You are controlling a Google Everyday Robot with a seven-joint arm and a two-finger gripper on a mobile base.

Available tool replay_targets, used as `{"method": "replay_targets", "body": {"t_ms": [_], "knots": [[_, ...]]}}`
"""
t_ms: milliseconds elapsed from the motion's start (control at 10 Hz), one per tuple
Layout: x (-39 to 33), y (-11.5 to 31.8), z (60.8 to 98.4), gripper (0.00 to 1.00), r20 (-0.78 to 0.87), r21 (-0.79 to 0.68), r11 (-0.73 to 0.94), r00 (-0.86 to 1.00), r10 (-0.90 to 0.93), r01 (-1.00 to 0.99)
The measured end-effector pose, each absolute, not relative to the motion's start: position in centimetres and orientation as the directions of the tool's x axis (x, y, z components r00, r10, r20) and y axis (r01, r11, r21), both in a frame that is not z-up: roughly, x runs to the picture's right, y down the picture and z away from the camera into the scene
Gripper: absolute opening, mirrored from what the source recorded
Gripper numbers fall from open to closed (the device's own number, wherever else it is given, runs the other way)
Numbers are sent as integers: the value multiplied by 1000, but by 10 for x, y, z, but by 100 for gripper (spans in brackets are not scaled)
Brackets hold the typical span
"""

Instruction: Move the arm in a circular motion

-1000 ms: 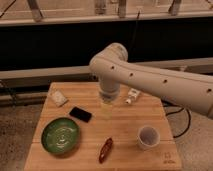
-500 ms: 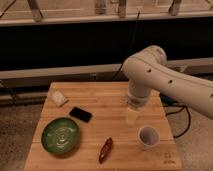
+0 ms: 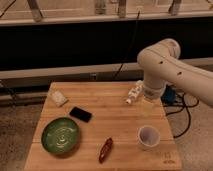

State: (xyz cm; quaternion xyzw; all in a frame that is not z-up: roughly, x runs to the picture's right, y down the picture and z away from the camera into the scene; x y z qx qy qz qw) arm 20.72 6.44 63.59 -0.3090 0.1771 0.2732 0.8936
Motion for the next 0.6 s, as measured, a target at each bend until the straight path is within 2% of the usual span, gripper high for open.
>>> {"method": "replay_targets", "body": {"t_ms": [400, 600], "knots": [[183, 34, 681, 80, -498, -440, 683, 791, 355, -584], [165, 29, 691, 80, -481, -452, 694, 808, 340, -561]]}}
